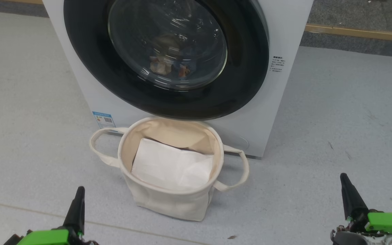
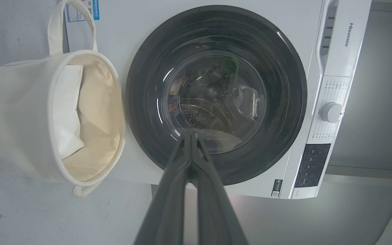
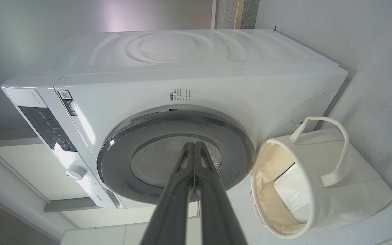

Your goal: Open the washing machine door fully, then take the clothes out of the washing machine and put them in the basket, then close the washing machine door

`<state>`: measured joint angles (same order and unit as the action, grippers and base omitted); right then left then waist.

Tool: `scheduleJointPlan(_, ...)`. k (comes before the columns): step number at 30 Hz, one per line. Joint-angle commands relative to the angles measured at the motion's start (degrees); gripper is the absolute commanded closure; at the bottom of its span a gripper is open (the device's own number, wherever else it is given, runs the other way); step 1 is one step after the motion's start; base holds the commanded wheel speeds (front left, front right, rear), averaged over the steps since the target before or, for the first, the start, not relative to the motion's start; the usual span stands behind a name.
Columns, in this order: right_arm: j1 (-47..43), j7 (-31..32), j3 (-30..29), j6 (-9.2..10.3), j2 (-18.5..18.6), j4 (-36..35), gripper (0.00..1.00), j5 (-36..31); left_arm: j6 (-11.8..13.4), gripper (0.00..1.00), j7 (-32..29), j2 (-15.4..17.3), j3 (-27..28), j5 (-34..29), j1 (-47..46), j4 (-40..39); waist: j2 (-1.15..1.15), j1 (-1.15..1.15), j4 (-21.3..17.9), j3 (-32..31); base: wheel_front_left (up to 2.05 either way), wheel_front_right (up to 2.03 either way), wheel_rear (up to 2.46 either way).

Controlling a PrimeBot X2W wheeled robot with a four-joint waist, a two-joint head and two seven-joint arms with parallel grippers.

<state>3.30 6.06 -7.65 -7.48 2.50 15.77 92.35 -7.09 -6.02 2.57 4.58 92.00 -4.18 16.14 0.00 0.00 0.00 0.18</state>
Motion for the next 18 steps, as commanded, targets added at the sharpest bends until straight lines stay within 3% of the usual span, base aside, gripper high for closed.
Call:
scheduleJointPlan(1, 2.88, 0.41, 1.15, -0.01, 0.38, -1.75, 1.00, -0.16, -0.40, 1.00, -0.45, 0.31, 1.92, 0.19, -2.01, -2.12, 0.00, 0.00, 0.00, 0.00, 0.00, 0.00, 0.00)
scheduleJointPlan(18, 2.88, 0.41, 1.15, -0.01, 0.38, -1.75, 1.00, -0.16, -0.40, 1.00, -0.45, 0.31, 1.92, 0.19, -2.01, -2.12, 0.00, 0.00, 0.00, 0.00, 0.00, 0.00, 0.00)
